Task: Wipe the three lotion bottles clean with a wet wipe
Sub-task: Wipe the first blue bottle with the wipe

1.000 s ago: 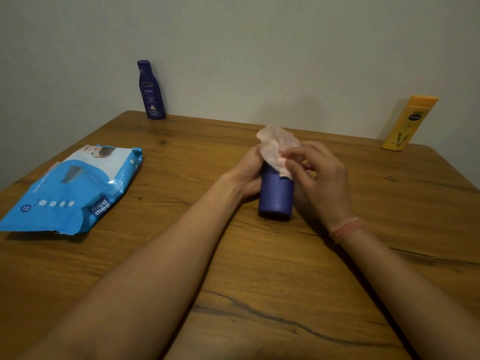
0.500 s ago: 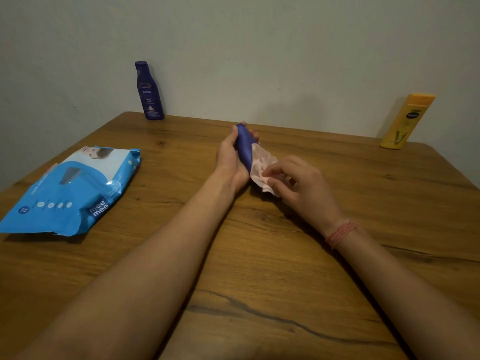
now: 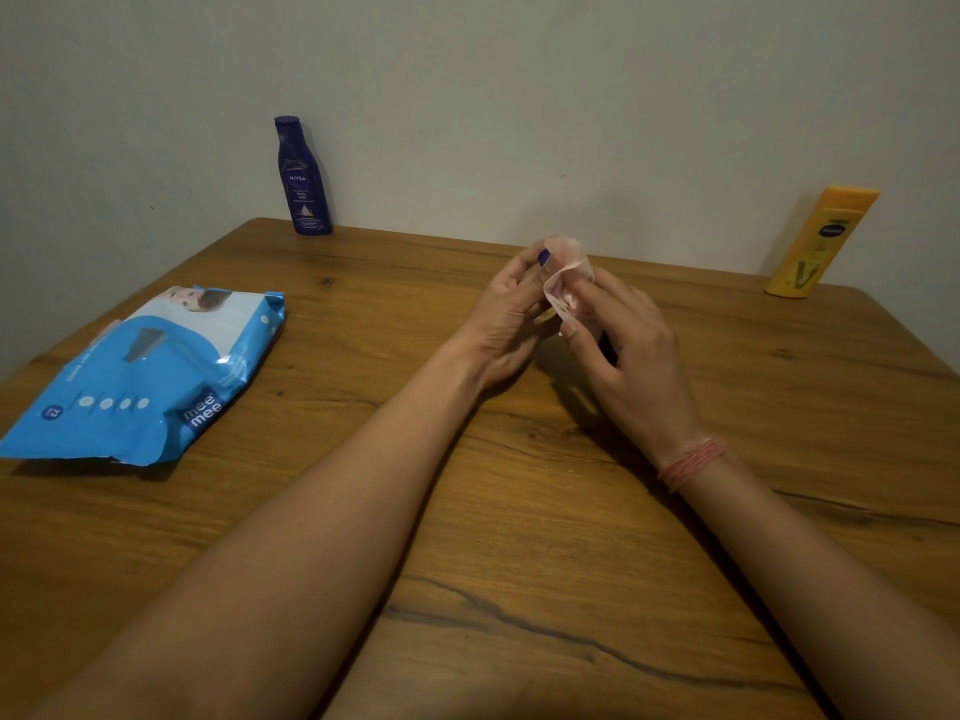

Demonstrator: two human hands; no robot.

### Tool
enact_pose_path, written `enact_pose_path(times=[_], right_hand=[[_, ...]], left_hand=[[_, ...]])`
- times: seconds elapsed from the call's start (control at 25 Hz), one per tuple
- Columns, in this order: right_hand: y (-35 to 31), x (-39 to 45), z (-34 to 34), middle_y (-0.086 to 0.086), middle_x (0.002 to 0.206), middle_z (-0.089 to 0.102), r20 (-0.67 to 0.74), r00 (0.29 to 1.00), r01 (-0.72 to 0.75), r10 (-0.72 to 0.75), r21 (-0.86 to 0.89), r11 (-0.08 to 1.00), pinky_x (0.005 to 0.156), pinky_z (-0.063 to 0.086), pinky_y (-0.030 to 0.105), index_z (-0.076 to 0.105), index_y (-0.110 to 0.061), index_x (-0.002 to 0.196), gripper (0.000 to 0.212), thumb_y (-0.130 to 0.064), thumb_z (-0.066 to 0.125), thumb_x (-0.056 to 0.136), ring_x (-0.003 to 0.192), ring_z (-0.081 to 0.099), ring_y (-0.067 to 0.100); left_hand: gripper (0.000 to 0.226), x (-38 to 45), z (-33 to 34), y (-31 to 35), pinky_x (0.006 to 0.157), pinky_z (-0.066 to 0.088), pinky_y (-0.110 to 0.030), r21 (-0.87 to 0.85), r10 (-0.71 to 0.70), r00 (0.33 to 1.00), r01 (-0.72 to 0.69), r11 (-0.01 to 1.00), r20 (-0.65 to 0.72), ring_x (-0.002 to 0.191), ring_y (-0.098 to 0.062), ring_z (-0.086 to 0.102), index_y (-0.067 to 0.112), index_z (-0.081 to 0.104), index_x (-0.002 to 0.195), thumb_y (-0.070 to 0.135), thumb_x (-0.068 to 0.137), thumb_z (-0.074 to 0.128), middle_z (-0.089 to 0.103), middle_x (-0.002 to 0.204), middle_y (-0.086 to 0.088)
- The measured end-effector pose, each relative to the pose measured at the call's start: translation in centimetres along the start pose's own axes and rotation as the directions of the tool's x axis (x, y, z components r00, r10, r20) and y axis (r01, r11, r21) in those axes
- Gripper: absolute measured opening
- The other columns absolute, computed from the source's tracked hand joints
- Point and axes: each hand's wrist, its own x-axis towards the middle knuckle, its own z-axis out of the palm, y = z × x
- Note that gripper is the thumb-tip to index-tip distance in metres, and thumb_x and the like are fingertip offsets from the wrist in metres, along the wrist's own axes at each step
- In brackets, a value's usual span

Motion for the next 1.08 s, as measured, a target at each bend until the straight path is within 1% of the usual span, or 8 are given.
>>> enact_pose_path(times=[0.16, 0.32, 0.4, 0.52, 0.68, 0.84, 0.96, 1.08], right_hand=[[0.3, 0.2, 0.1, 0.0, 0.151, 0.043, 0.02, 0.995, -0.095, 0.095, -0.011, 0.995, 0.111, 0.038, 0.045, 0.042, -0.021, 0.146, 0.047, -0.034, 0.045, 0.102, 0.137, 0.041, 0.014], [0.0, 0.5, -0.4, -0.001, 0.119, 0.06, 0.036, 0.967, -0.254, 0.252, 0.202, 0.946, 0.082, 0.048, 0.023, 0.051, -0.016, 0.132, 0.034, -0.032, 0.039, 0.104, 0.101, 0.058, 0.002], [-0.2, 0.4, -0.7, 0.0, 0.099, 0.062, 0.136, 0.906, -0.42, 0.401, 0.394, 0.817, 0.071, 0.05, 0.026, 0.057, -0.015, 0.116, 0.03, -0.037, 0.04, 0.104, 0.08, 0.058, 0.005], [0.1, 0.4, -0.9, 0.008, 0.099, 0.064, 0.246, 0.809, -0.554, 0.534, 0.621, 0.554, 0.079, 0.055, 0.036, 0.057, -0.003, 0.114, 0.033, -0.031, 0.046, 0.102, 0.085, 0.063, 0.018], [0.8, 0.7, -0.8, 0.019, 0.11, 0.064, 0.184, 0.76, -0.531, 0.624, 0.729, 0.432, 0.096, 0.051, 0.054, 0.056, -0.001, 0.115, 0.033, -0.029, 0.046, 0.102, 0.101, 0.064, 0.033], [1.3, 0.8, -1.4, 0.019, 0.104, 0.064, 0.195, 0.763, -0.509, 0.616, 0.768, 0.388, 0.093, 0.051, 0.054, 0.063, -0.012, 0.106, 0.026, -0.034, 0.052, 0.098, 0.094, 0.063, 0.028], [1.6, 0.5, -2.2, 0.014, 0.101, 0.059, 0.293, 0.775, -0.511, 0.559, 0.812, 0.282, 0.082, 0.053, 0.045, 0.061, -0.007, 0.117, 0.038, -0.036, 0.061, 0.092, 0.09, 0.06, 0.027], [2.1, 0.5, -3.0, 0.01, 0.119, 0.057, 0.42, 0.792, -0.504, 0.443, 0.86, 0.084, 0.092, 0.046, 0.04, 0.059, -0.006, 0.121, 0.051, -0.038, 0.071, 0.082, 0.103, 0.055, 0.023]], left_hand=[[0.022, -0.4, 0.4, -0.4, 0.069, 0.059, -0.025, 0.022, -0.041, 0.996, 0.039, 0.999, 0.086, 0.087, -0.016, 0.067, 0.01, 0.061, 0.12, 0.006, 0.102, 0.048, 0.068, 0.103, -0.009], [0.027, -0.5, 0.6, -0.7, 0.074, 0.057, -0.028, 0.174, -0.046, 0.991, 0.024, 0.985, 0.122, 0.097, -0.014, 0.064, 0.016, 0.061, 0.127, 0.017, 0.103, 0.05, 0.068, 0.109, -0.002], [0.033, -0.3, 0.8, -1.1, 0.079, 0.056, -0.031, 0.23, -0.035, 0.996, 0.014, 0.973, 0.085, 0.093, -0.013, 0.064, 0.015, 0.056, 0.134, 0.019, 0.102, 0.053, 0.066, 0.11, -0.002], [0.039, -0.1, 1.0, -1.5, 0.074, 0.057, -0.027, 0.331, 0.038, 0.999, -0.039, 0.943, 0.01, 0.084, -0.012, 0.066, 0.008, 0.049, 0.137, 0.016, 0.099, 0.057, 0.065, 0.11, -0.007], [0.053, -0.3, 1.2, -2.0, 0.093, 0.056, -0.039, 0.495, -0.053, 0.98, -0.05, 0.868, 0.191, 0.117, -0.02, 0.061, 0.016, 0.046, 0.144, 0.02, 0.094, 0.064, 0.052, 0.139, -0.004], [0.058, -0.5, 0.8, -1.7, 0.095, 0.054, -0.039, 0.393, -0.196, 0.932, 0.065, 0.917, 0.305, 0.118, -0.023, 0.06, 0.017, 0.039, 0.151, 0.006, 0.097, 0.057, 0.05, 0.142, -0.009], [0.062, -0.8, 0.7, -1.5, 0.092, 0.055, -0.041, 0.304, -0.32, 0.873, 0.212, 0.929, 0.369, 0.107, -0.025, 0.064, 0.015, 0.037, 0.147, 0.011, 0.09, 0.062, 0.059, 0.126, -0.014], [0.058, -1.3, 1.2, -1.4, 0.097, 0.053, -0.039, 0.209, -0.402, 0.748, 0.344, 0.915, 0.529, 0.111, -0.026, 0.062, 0.013, 0.035, 0.144, 0.009, 0.09, 0.057, 0.054, 0.127, -0.017]])
